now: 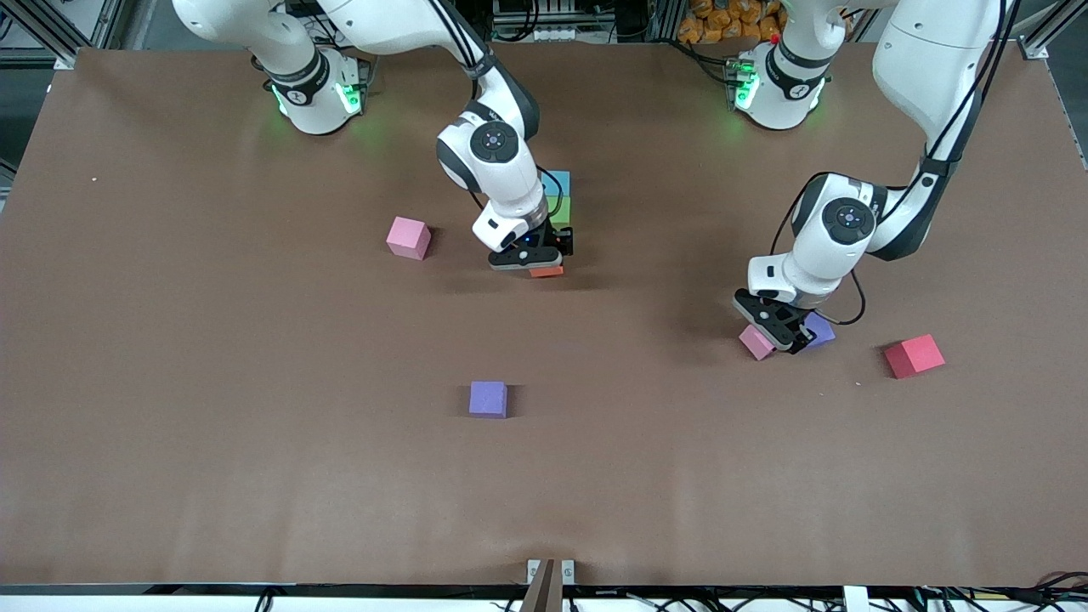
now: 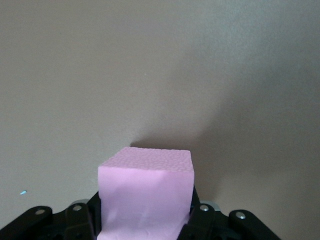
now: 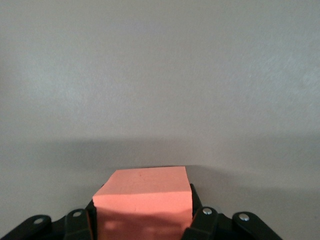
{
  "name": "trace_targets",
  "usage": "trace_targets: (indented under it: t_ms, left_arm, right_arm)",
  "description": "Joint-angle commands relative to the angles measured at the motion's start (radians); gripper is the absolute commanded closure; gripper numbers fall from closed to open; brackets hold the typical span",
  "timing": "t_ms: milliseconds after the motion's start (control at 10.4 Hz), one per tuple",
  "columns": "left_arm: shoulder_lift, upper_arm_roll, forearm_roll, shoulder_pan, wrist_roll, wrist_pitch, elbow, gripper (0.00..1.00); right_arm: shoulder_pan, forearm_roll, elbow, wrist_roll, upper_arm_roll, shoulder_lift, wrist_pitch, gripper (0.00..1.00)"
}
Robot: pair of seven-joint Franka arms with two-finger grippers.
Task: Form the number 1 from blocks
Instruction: 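Place the orange cube beside green with the right gripper while the left lifts pink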
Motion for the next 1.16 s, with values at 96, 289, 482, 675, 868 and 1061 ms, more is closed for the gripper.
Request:
trace_targets:
  t_ms: [96, 289, 482, 675, 868, 1061]
  left_arm:
    - [-0.043, 0.003, -0.043, -0.023, -0.025, -0.007, -0.010, 1.00]
    - [-0.043, 0.003, -0.043, -0.023, -0.024, -0.018, -0.009, 1.00]
    - [-0.043, 0.003, -0.043, -0.023, -0.024, -0.020, -0.006, 1.00]
    - [-0.043, -0.002, -0.046, -0.026, -0.028, -0.020, -0.001, 1.00]
    - [-0.043, -0.032, -0.157, -0.057, -0.070, -0.021, 0.010, 1.00]
    - [-0.048, -0.062, -0.276, -0.128, -0.219, -0.076, 0.039, 1.00]
  right_arm:
    - [0.063, 0.010, 0.028, 0.065, -0.017, 0.028, -0.003, 0.48]
    - [0.081, 0.008, 0.019, 0.067, -0.020, 0.026, -0.003, 0.44]
    - [0.086, 0.001, 0.005, 0.068, -0.020, 0.019, -0.003, 0.13]
    - [0.087, -0.001, -0.007, 0.068, -0.020, 0.000, -0.001, 0.00]
    - [0.043, -0.004, -0.039, 0.061, -0.018, -0.071, -0.004, 0.00]
    - [-0.035, -0.007, -0.070, 0.009, -0.012, -0.145, -0.052, 0.00]
